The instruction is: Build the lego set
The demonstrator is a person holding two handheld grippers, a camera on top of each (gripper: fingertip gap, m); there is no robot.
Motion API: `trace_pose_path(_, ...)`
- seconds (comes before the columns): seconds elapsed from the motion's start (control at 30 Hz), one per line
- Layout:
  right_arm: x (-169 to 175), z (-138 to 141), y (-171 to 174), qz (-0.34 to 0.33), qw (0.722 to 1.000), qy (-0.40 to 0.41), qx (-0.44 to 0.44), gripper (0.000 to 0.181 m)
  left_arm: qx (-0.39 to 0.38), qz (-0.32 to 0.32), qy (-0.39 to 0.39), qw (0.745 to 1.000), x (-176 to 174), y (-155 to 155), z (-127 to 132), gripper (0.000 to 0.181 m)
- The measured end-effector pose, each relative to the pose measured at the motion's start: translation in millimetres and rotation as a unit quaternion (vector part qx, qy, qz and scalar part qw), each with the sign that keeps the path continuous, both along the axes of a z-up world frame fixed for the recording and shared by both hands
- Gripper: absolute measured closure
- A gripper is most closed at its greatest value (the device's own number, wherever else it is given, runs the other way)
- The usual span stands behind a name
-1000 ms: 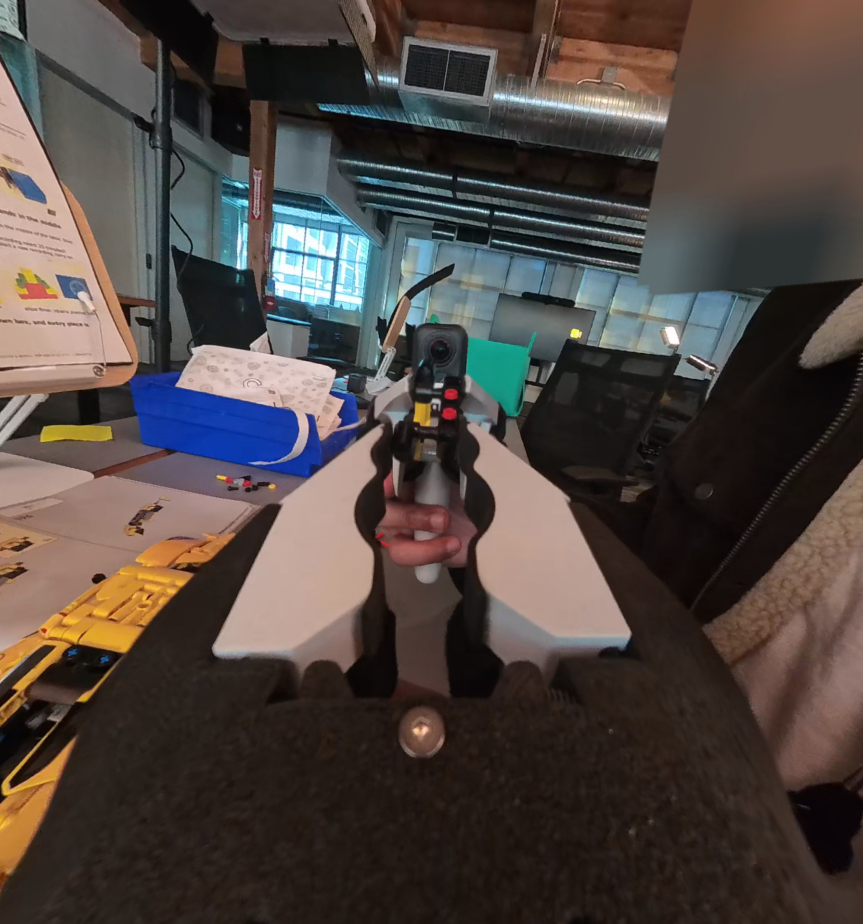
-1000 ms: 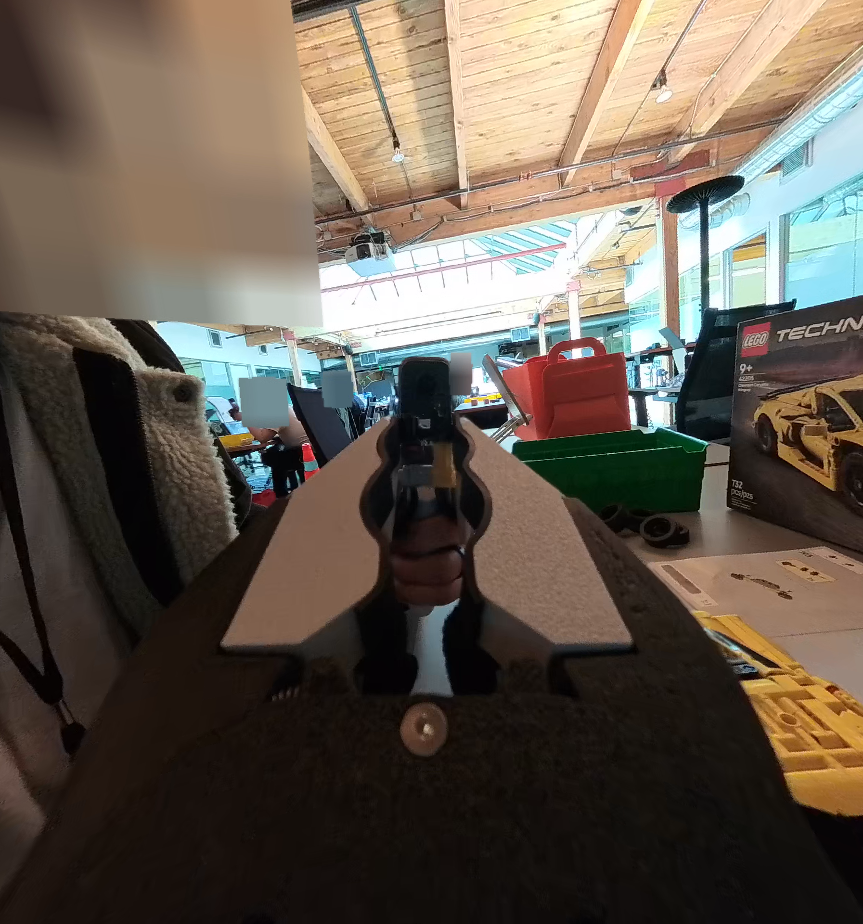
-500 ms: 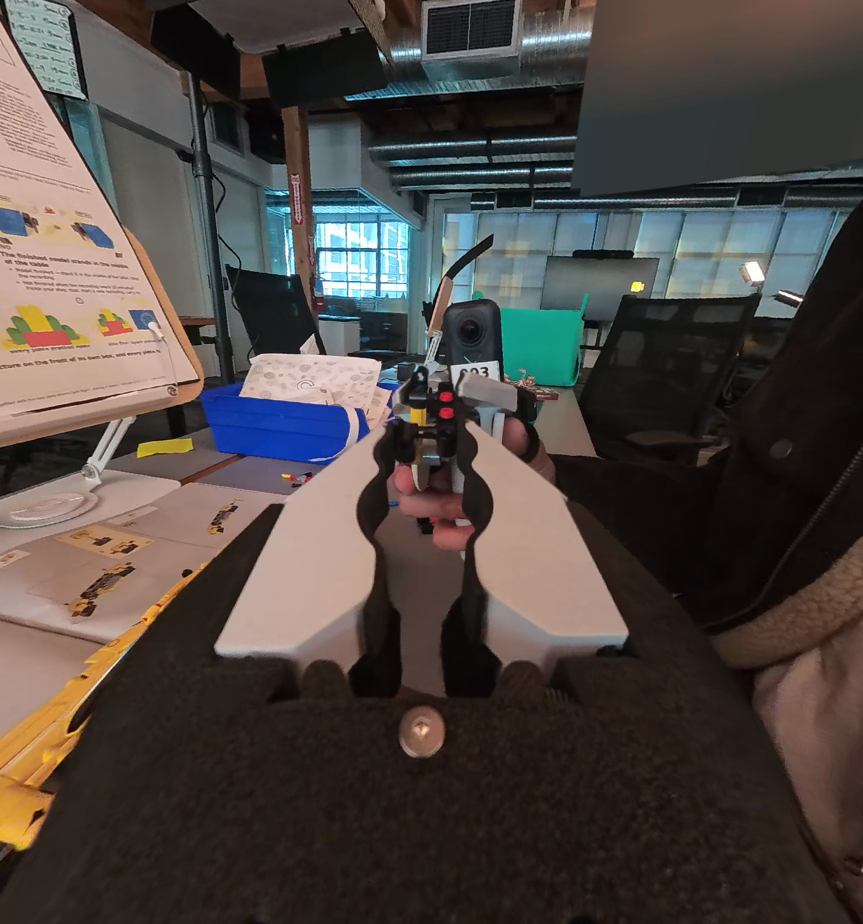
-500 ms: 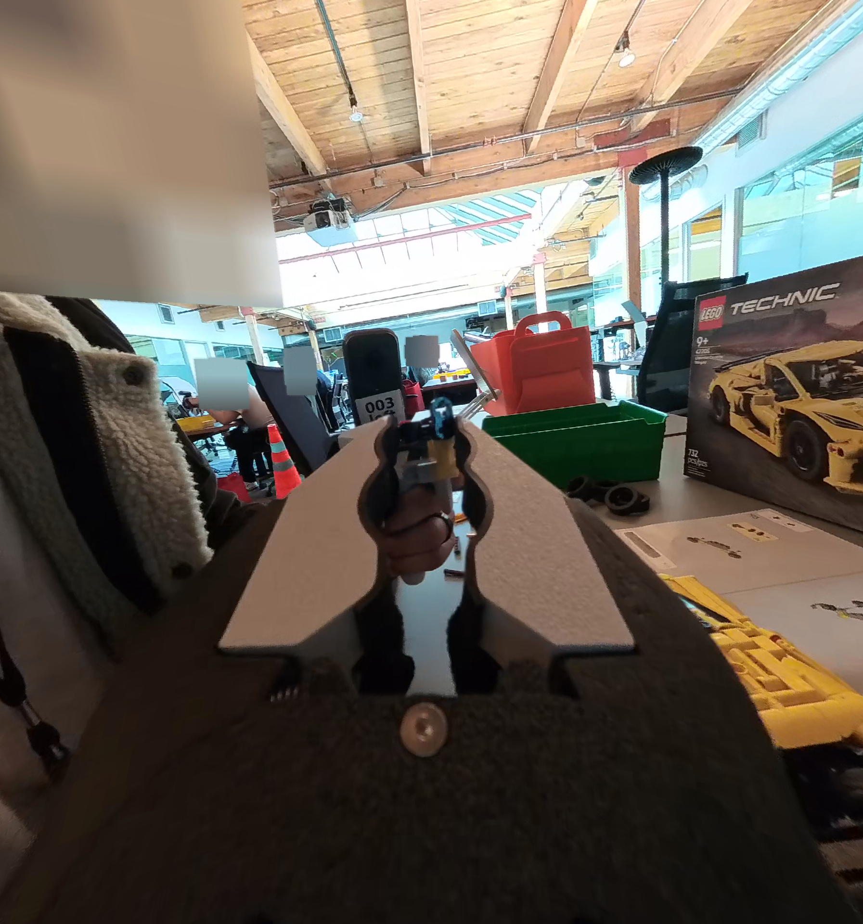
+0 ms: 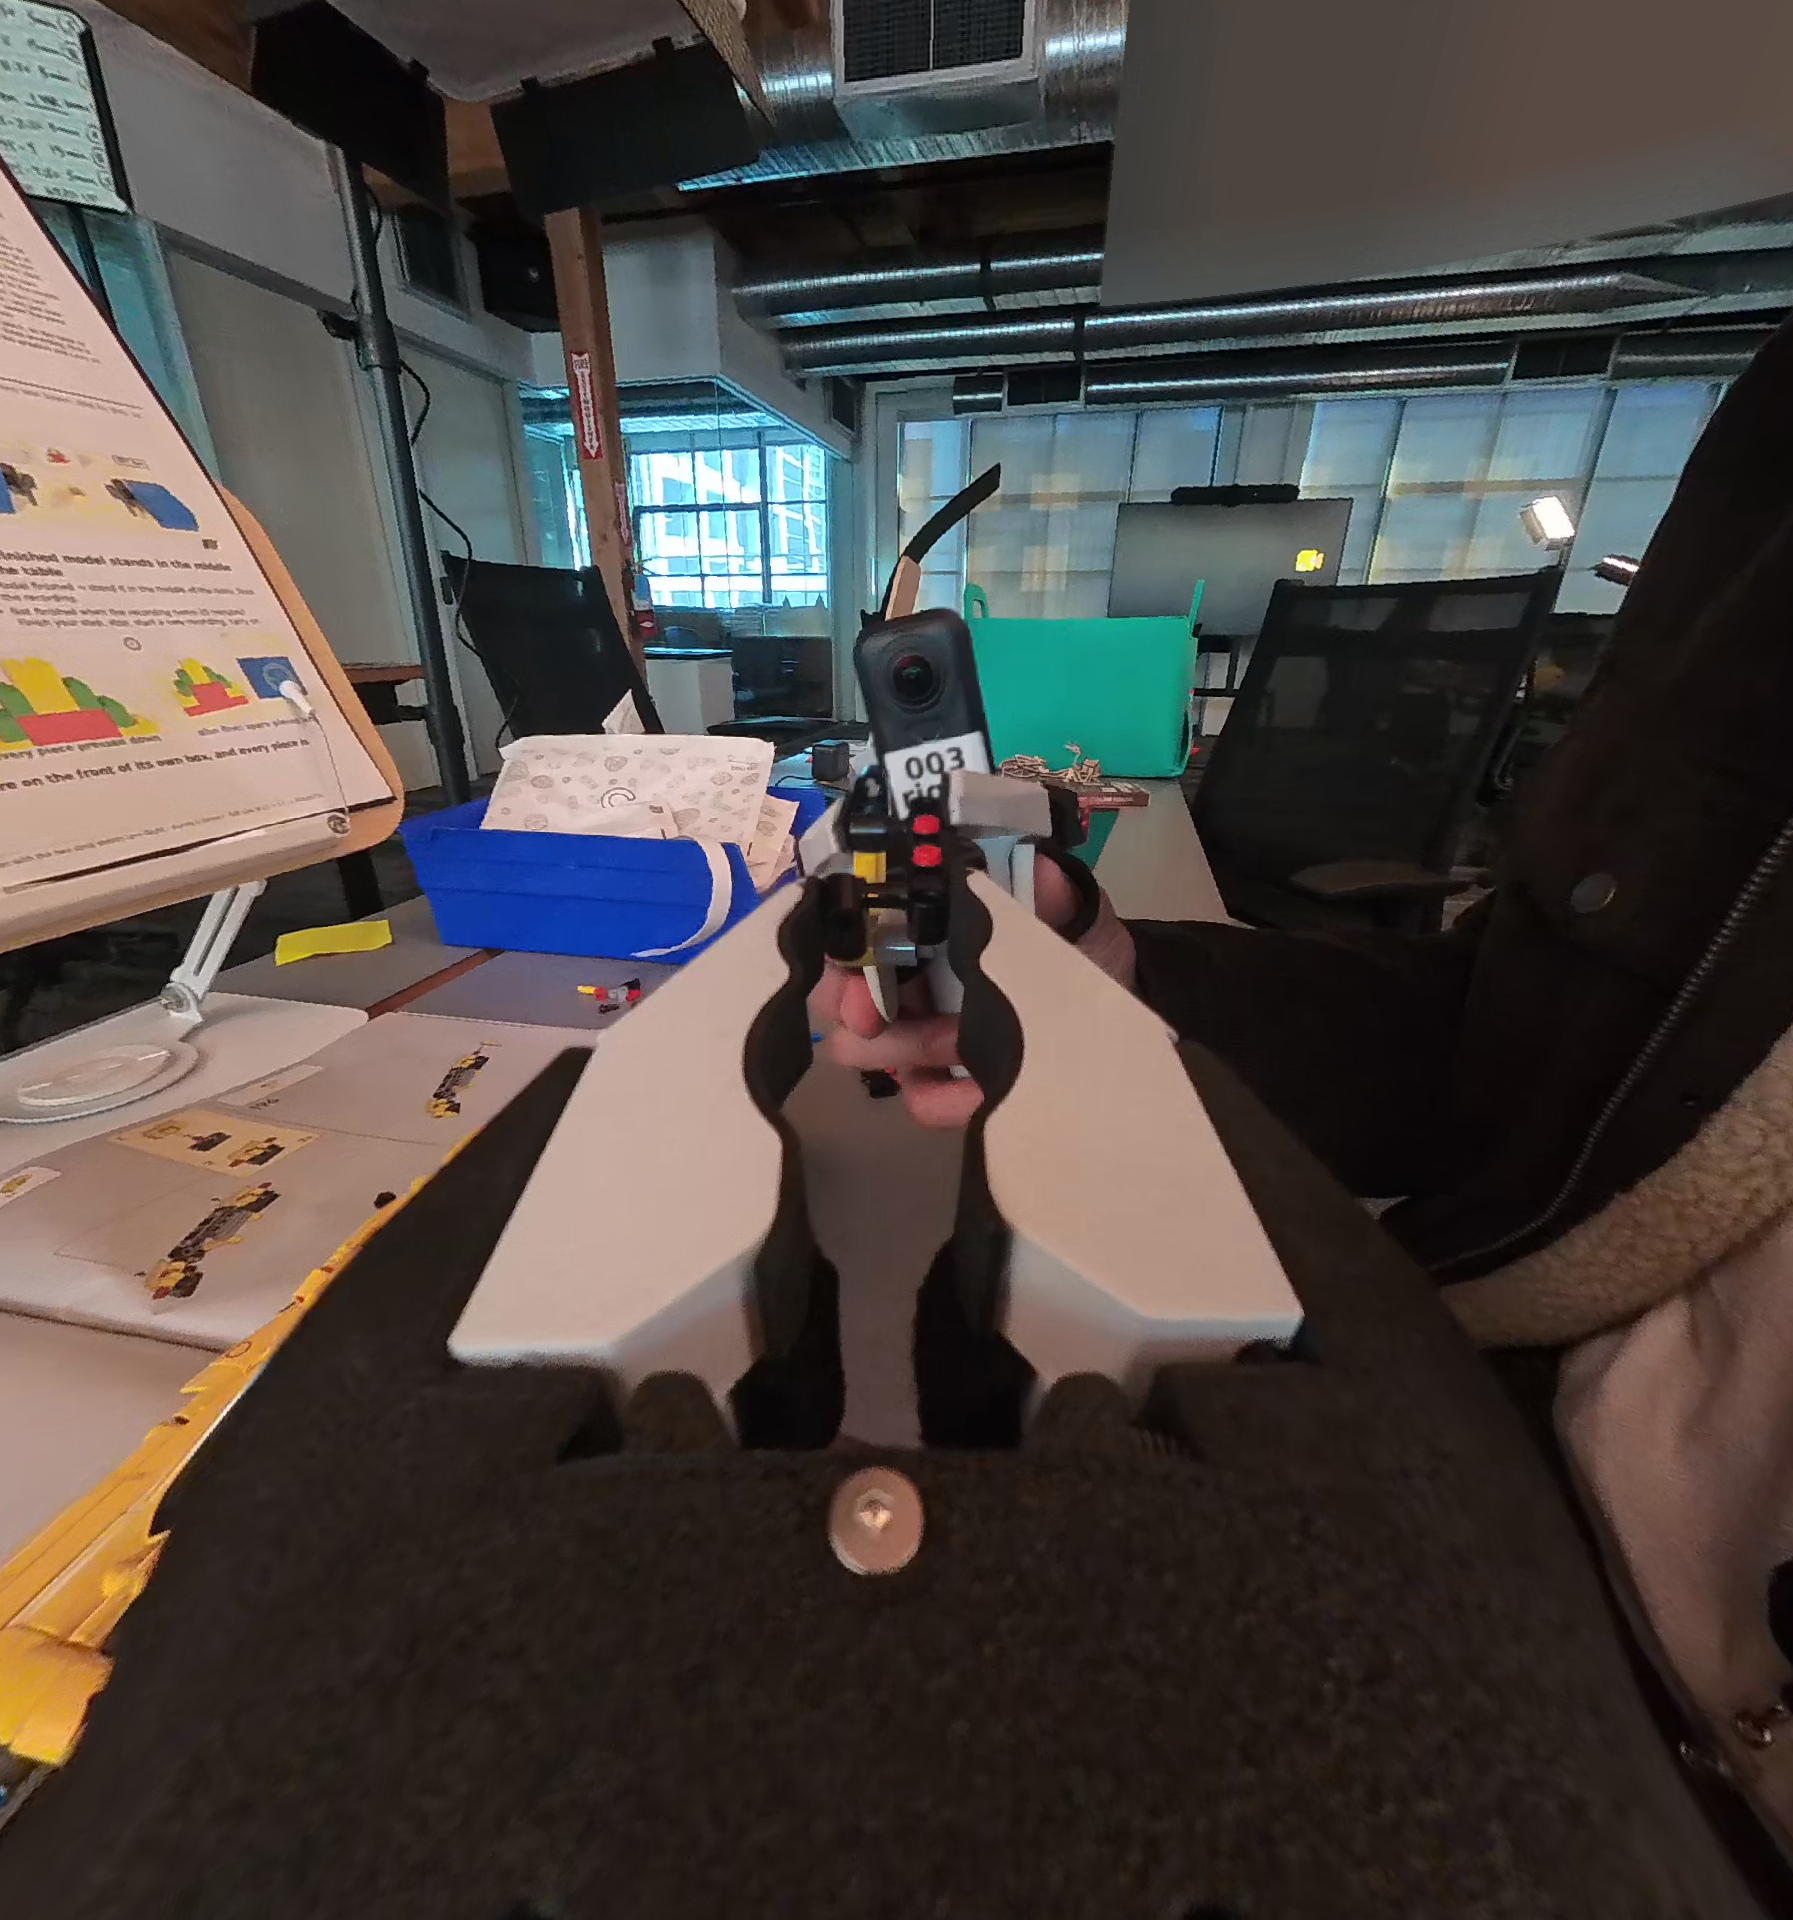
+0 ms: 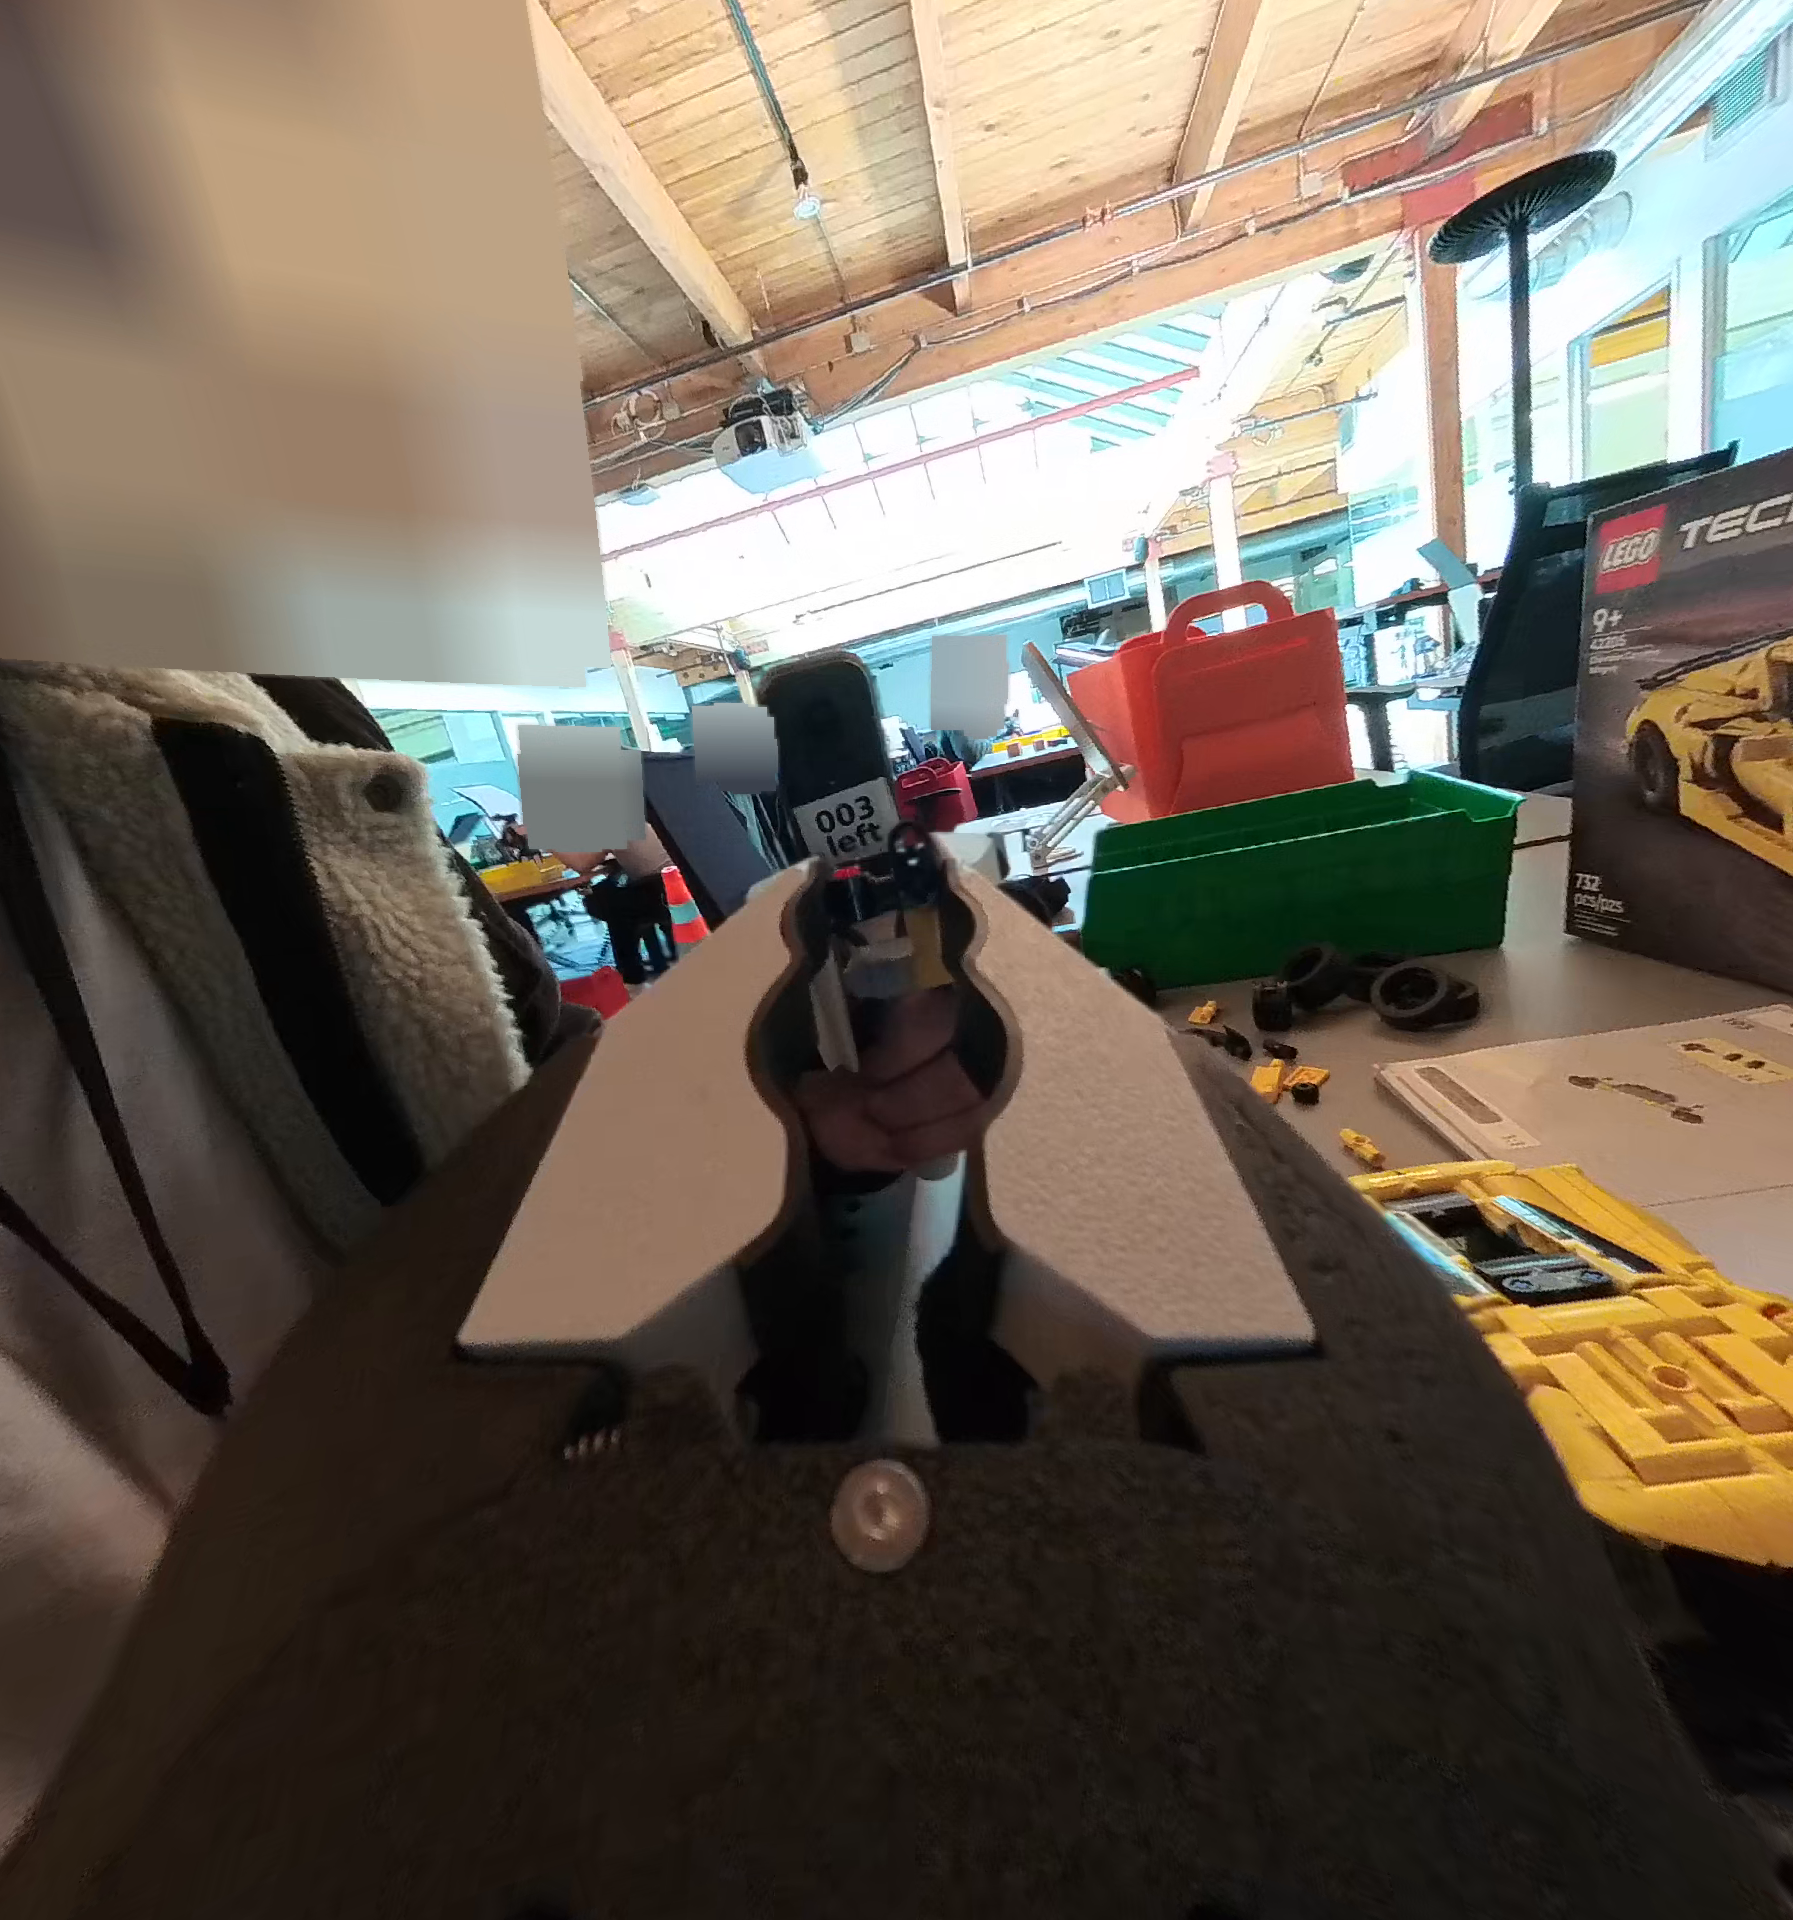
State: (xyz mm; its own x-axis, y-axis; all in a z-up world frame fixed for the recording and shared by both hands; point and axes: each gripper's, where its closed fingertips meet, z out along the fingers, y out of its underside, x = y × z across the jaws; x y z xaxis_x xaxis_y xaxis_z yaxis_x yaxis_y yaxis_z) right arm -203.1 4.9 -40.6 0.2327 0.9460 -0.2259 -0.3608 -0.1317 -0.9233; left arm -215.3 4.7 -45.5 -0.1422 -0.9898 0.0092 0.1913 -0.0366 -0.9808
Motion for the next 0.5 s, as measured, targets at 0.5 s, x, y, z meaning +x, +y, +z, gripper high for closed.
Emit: trace_pose_path(0.5,-0.3,0.9,2.1,-0.002,1.0,0.004,-0.003,0.164,-0.016,-0.006,-0.007,1.0,0.1,1.5,1.1,0.157)
